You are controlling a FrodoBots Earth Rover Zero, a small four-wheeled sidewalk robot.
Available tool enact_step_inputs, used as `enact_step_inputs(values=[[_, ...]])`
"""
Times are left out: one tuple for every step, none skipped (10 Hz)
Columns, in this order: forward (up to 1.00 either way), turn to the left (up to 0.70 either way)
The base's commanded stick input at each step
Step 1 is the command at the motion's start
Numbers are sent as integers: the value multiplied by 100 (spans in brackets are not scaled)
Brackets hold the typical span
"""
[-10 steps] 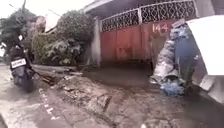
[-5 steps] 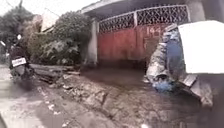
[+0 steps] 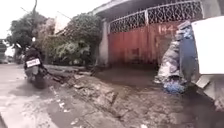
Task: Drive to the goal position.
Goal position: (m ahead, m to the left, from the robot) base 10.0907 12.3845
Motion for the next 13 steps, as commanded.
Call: enact_step_inputs(values=[[0,70],[0,70],[0,70],[0,70],[0,69],[0,70],[0,70],[0,70],[0,70],[0,70],[0,70],[0,70],[0,70]])
